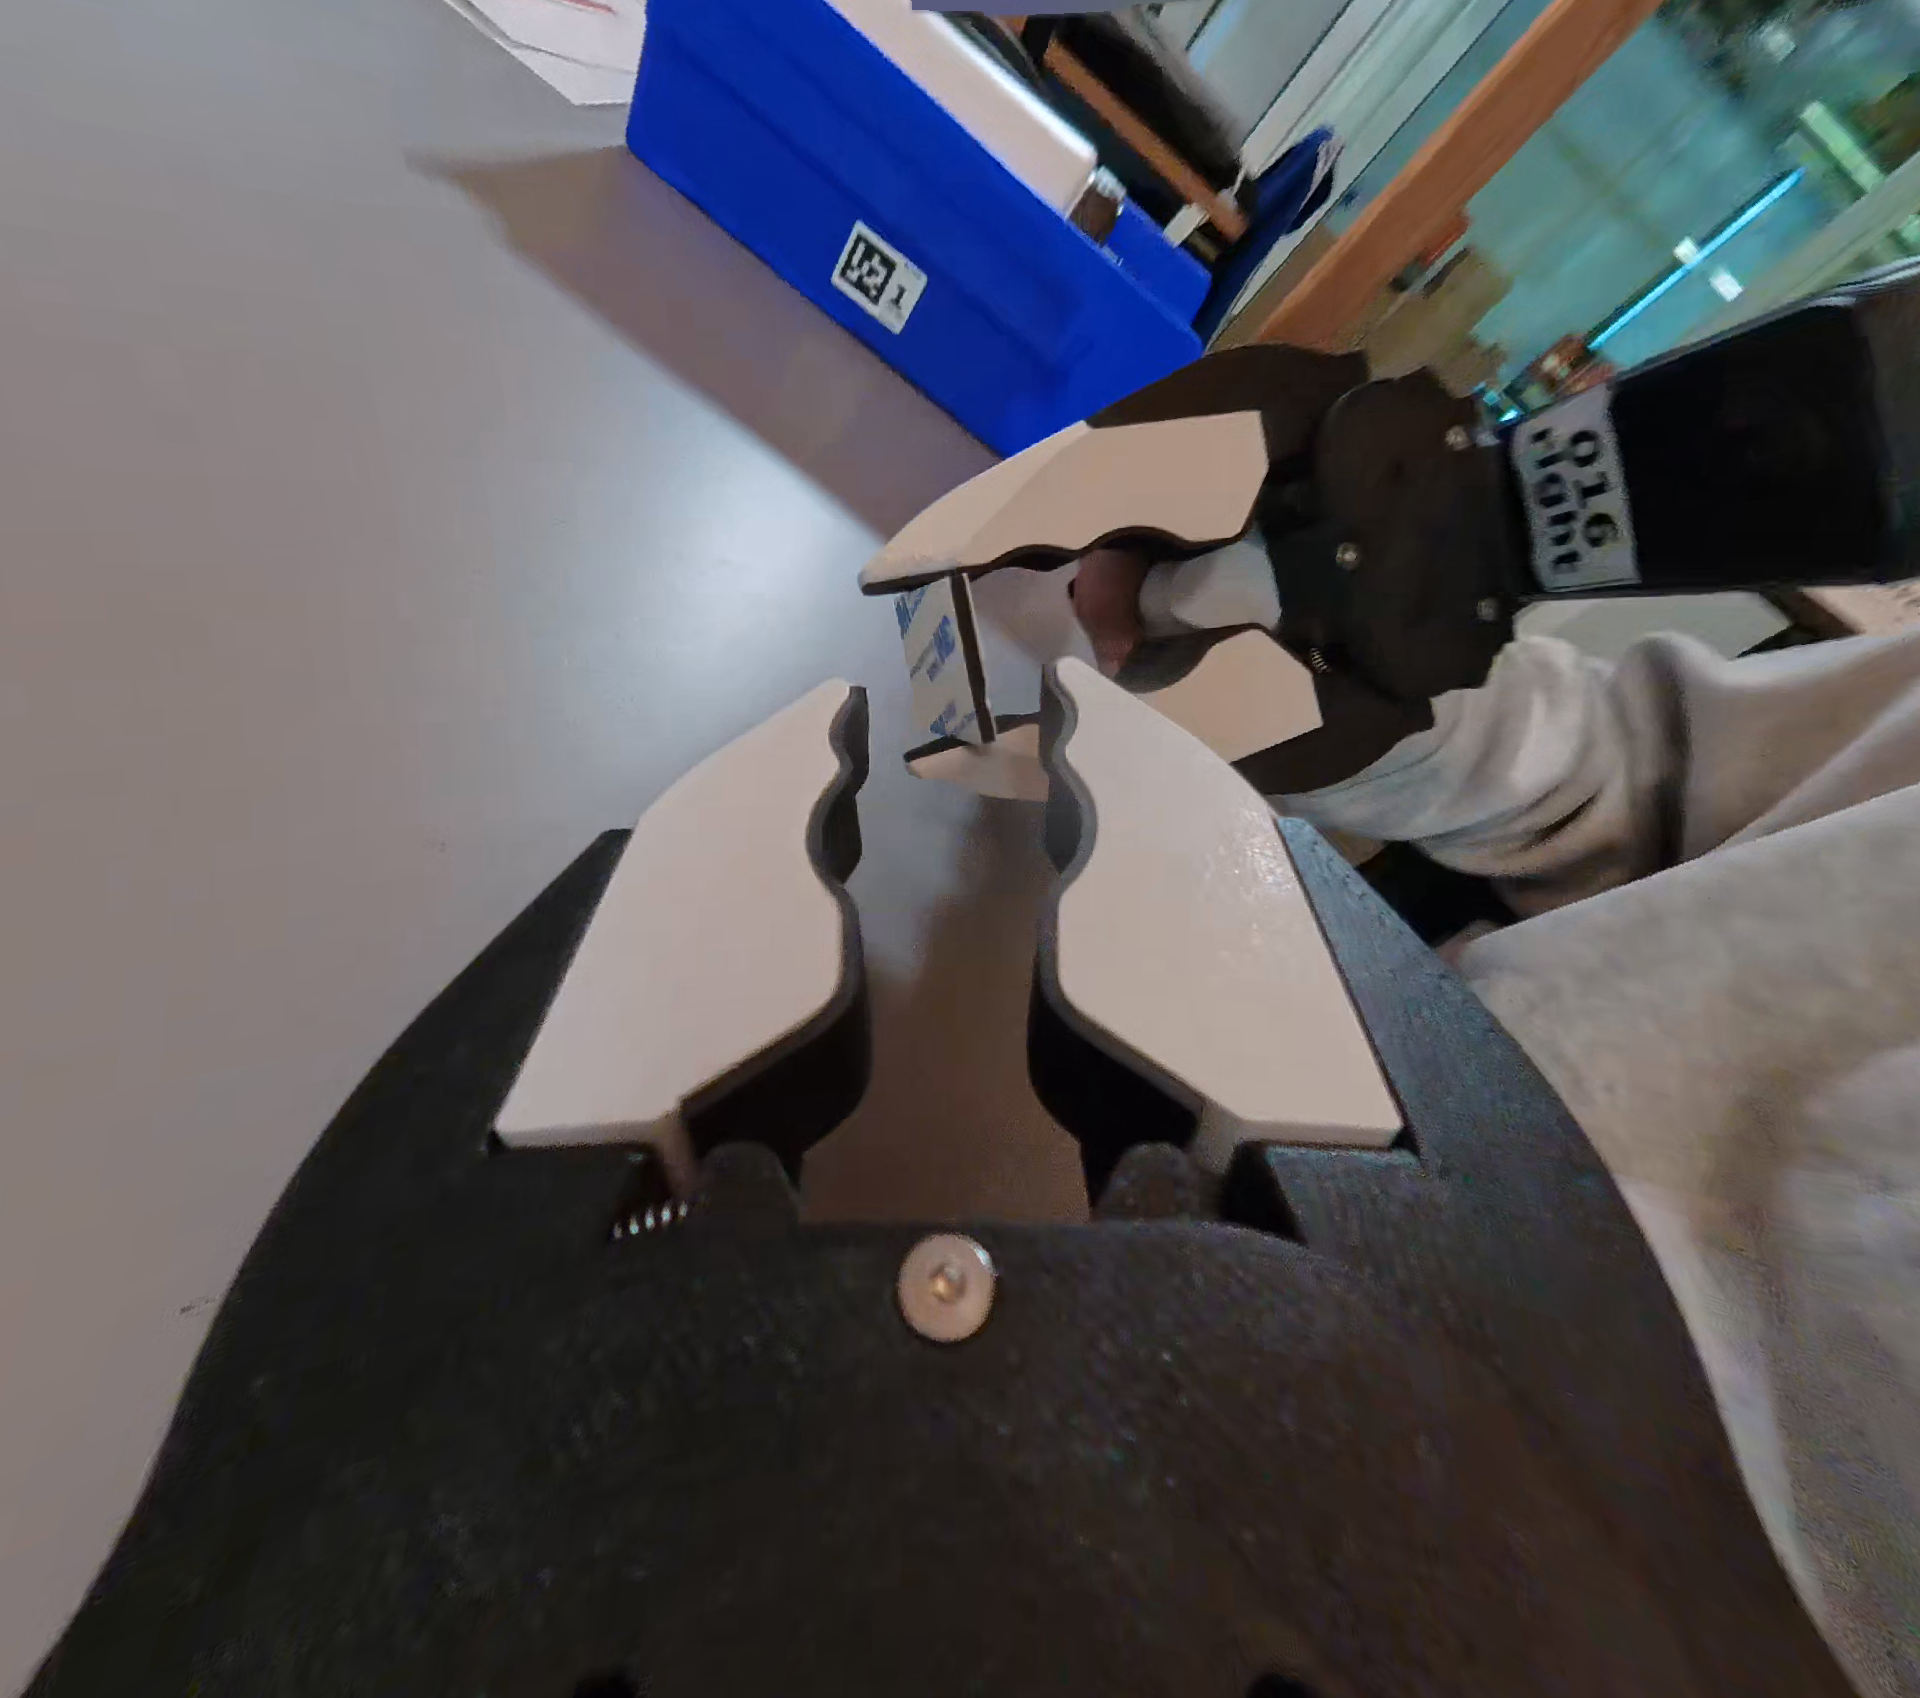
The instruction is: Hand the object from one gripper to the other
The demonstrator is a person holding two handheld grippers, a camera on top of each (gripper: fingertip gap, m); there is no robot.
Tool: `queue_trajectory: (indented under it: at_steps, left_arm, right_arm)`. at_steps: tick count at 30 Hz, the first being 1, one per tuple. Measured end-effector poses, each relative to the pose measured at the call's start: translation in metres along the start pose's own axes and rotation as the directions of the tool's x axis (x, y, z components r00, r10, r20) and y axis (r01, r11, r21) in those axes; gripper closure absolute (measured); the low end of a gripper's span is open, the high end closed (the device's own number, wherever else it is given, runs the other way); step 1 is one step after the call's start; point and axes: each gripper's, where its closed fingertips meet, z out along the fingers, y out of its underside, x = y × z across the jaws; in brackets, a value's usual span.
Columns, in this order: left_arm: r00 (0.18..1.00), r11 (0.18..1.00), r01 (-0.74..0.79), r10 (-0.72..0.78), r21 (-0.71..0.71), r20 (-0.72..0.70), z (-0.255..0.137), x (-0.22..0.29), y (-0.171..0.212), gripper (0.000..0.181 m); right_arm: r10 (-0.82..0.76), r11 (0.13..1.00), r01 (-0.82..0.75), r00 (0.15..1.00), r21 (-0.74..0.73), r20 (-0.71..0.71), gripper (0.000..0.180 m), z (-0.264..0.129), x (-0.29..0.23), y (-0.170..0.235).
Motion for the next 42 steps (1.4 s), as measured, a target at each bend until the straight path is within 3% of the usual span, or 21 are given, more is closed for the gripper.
queue_trajectory:
  at_steps: [7,9,13,18,22,24,27,31,36,38,42]
  left_arm:
    - [0.997,0.997,-0.034,0.038,-0.067,0.061,0.005,-0.005,0.012,0.165]
    - [0.998,0.996,-0.029,0.034,-0.083,0.059,0.005,-0.005,0.015,0.176]
    - [0.997,0.996,-0.036,0.041,-0.084,0.058,0.003,-0.004,0.013,0.176]
    - [1.0,1.0,0.017,-0.017,0.007,0.021,-0.004,-0.006,-0.001,0.176]
    - [0.995,0.991,0.092,-0.087,0.096,-0.053,-0.012,-0.007,-0.013,0.176]
    - [0.99,0.986,0.121,-0.111,0.113,-0.091,-0.013,-0.006,-0.016,0.177]
    - [0.981,0.981,0.143,-0.123,0.133,-0.148,-0.013,0.0,-0.019,0.177]
    - [0.971,0.978,0.157,-0.127,0.138,-0.203,-0.013,0.007,-0.02,0.177]
    - [0.959,0.975,0.175,-0.137,0.138,-0.247,-0.012,0.012,-0.02,0.177]
    - [0.955,0.975,0.176,-0.135,0.136,-0.265,-0.012,0.015,-0.02,0.177]
    - [0.953,0.976,0.17,-0.128,0.135,-0.273,-0.011,0.017,-0.019,0.176]
  right_arm:
    - [-0.236,0.965,0.223,0.968,-0.142,-0.087,0.146,0.005,-0.009,0.002]
    - [-0.268,0.954,0.249,0.958,-0.165,-0.099,0.146,0.005,-0.01,0.002]
    - [-0.269,0.957,0.252,0.956,-0.142,-0.116,0.142,0.005,-0.008,-0.001]
    - [-0.136,0.991,0.132,0.979,-0.036,-0.152,0.12,-0.001,0.01,-0.006]
    - [0.208,0.969,-0.207,0.978,0.138,0.007,0.116,-0.006,0.019,-0.008]
    - [0.374,0.891,-0.397,0.917,0.22,0.142,0.12,-0.012,0.024,-0.014]
    - [0.534,0.718,-0.641,0.757,0.27,0.377,0.135,-0.023,0.026,-0.024]
    - [0.638,0.518,-0.84,0.506,0.163,0.581,0.148,-0.025,0.02,-0.029]
    - [0.636,0.405,-0.913,0.311,0.038,0.706,0.165,-0.027,0.009,-0.035]
    - [0.639,0.386,-0.922,0.288,0.027,0.713,0.175,-0.027,0.009,-0.035]
    - [0.632,0.38,-0.925,0.268,0.011,0.727,0.176,-0.03,0.009,-0.035]
